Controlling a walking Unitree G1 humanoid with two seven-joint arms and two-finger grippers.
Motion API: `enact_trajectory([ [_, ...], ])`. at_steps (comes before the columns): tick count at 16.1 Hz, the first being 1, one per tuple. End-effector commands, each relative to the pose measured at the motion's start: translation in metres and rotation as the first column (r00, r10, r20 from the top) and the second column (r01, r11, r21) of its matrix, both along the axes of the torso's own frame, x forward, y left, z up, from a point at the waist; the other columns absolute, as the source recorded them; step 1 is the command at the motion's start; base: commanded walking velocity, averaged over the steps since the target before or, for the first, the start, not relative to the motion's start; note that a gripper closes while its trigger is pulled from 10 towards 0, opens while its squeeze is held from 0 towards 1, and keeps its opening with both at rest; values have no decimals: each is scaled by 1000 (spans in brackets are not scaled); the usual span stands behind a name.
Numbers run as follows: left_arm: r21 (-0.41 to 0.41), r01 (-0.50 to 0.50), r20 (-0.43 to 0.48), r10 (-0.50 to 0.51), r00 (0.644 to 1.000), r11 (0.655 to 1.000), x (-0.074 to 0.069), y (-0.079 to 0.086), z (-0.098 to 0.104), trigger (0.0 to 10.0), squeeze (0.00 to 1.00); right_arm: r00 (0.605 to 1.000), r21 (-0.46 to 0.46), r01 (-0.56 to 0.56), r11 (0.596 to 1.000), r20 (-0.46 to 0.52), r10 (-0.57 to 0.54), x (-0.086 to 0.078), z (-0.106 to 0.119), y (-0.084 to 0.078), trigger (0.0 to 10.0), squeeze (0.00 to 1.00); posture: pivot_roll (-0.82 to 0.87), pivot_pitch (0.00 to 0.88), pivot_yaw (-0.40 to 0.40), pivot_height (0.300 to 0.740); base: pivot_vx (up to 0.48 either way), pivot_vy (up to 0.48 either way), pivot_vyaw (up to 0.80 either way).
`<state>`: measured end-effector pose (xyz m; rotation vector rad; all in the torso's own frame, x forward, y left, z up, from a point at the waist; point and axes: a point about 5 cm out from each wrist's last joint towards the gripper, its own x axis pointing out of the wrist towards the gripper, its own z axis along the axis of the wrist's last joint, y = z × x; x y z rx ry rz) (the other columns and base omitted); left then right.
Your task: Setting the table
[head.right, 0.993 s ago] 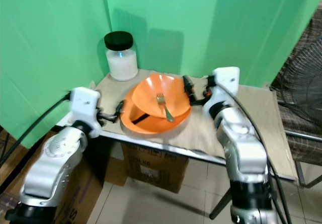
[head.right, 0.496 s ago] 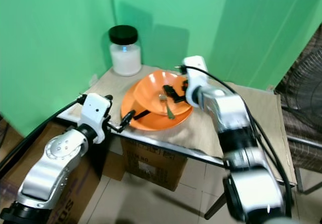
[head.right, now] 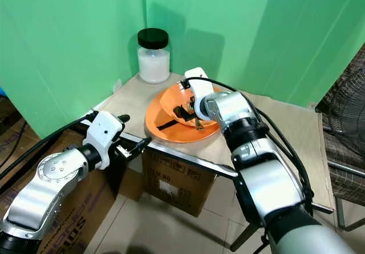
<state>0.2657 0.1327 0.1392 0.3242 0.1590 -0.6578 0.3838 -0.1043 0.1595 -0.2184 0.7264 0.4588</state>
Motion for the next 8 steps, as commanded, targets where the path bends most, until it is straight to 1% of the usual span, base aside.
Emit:
enact_trajectory([
  [1, 0, 24, 0, -24, 1000, 1000, -3, -1, 3, 10000, 0, 998, 13, 41, 999, -39, -40, 1, 3, -4, 6627, 0, -11, 0, -50, 740, 0, 0, 0],
  [2, 1, 28, -3, -28, 1000, 1000, -3, -1, 2, 10000, 0, 997, 28, 52, 998, -65, -50, 0, 2, -5, 6627, 0, -11, 0, -50, 740, 0, 0, 0],
  [3, 3, 36, -7, -36, 999, 999, -4, -2, 2, 10000, 0, 995, 29, 61, 998, -84, -59, 0, 1, -7, 4784, 0, -13, 0, -46, 740, 0, 0, 0],
  [4, 2, 46, -12, -46, 999, 999, -5, -3, 2, 10000, 0, 992, 36, 73, 997, -104, -68, -1, -2, -9, 0, 0, -17, 0, -41, 740, 0, 0, 0],
  [8, -12, 92, -15, -92, 996, 996, -6, -9, 5, 10000, 0, 976, 70, 153, 986, -165, -140, -2, -8, -14, 0, 0, -21, 0, -35, 740, 0, 0, 0],
])
